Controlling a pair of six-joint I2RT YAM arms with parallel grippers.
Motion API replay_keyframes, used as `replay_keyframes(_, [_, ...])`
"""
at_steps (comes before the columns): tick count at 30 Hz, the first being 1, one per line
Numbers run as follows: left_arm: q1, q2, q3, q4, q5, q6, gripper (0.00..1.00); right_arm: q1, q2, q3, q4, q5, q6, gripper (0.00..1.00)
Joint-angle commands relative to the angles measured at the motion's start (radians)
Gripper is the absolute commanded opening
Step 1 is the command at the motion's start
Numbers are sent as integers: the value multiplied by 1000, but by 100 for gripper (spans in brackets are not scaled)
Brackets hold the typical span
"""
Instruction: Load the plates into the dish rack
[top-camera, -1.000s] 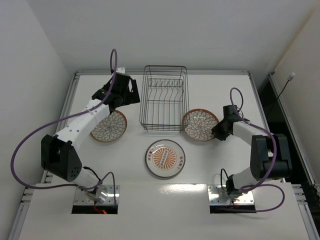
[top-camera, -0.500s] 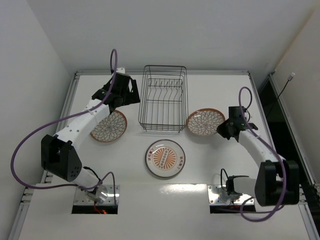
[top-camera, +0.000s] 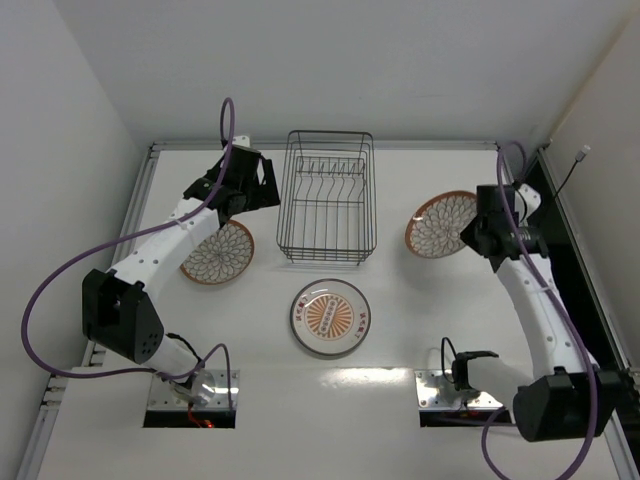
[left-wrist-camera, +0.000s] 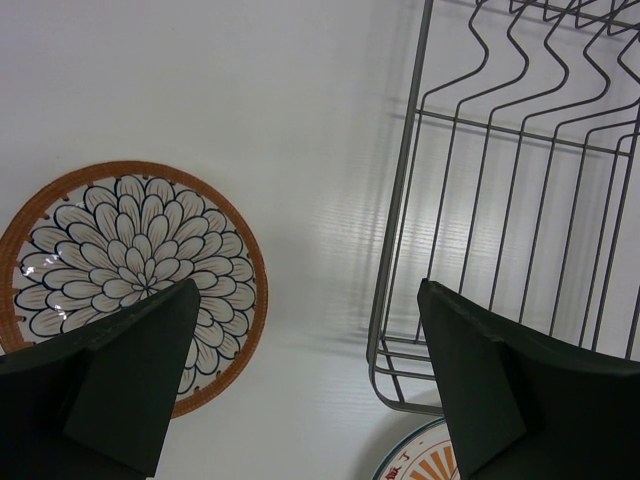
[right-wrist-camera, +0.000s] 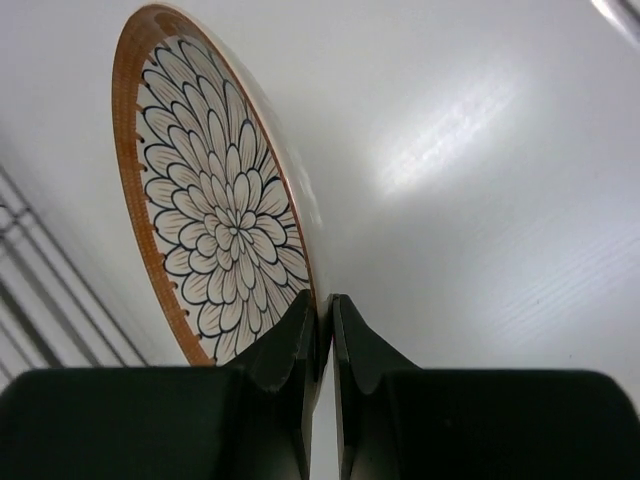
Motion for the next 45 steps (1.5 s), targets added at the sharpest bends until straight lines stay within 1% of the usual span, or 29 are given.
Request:
replay_keyframes(1, [5, -13, 18, 23, -14, -5, 90, 19, -27, 192, 109, 69, -85, 0])
replay_keyframes(2, [5, -13, 18, 23, -14, -5, 90, 19, -3, 250, 109, 69, -128, 0])
replay_keyframes(5, [5, -13, 18, 23, -4, -5, 90, 28, 30, 337, 85, 92, -202, 0])
replay_keyframes(7, [5, -13, 18, 23, 6, -14, 90, 39, 66, 411, 85, 102, -226, 0])
replay_keyframes(9, [5, -13, 18, 23, 6, -14, 90, 70, 109, 489, 94, 73, -245, 0])
replay_keyframes(11, [5, -13, 18, 23, 6, -25, 90, 105, 200, 584, 75, 82, -259, 0])
replay_keyframes(14, [5, -2, 18, 23, 18, -25, 90, 212, 300, 663, 75, 138, -268, 0])
replay_keyframes(16, [5, 7, 18, 14, 18, -25, 90, 252, 339, 707, 84, 170, -268, 0])
replay_keyframes(17, [5, 7, 18, 14, 18, -25, 90, 287, 387, 727, 85, 183, -268, 0])
replay_keyframes(22, [5, 18, 18, 14, 18, -34, 90, 373, 565, 900, 49, 264, -288, 0])
replay_keyframes(24, [5, 18, 18, 14, 18, -34, 90, 412, 643, 975, 39, 325, -312, 0])
replay_keyframes(26, [5, 18, 18, 14, 18, -34, 90, 423, 689, 1044, 29, 379, -332, 0])
replay_keyframes(28, [5, 18, 18, 14, 18, -34, 90, 435, 746, 1083, 29, 405, -341, 0])
replay_keyframes(32, [5, 27, 18, 5, 18, -34, 90, 453, 801, 1131, 29, 486, -381, 0])
replay_keyframes(35, [5, 27, 18, 5, 18, -34, 90, 464, 824, 1140, 81, 531, -424, 0])
replay_keyframes(40, [5, 27, 18, 5, 18, -34, 90, 505, 933, 1233, 91, 606, -501, 0])
replay_keyframes(45, [5, 36, 27, 5, 18, -34, 90, 545, 1004, 1307, 129, 675, -544, 0])
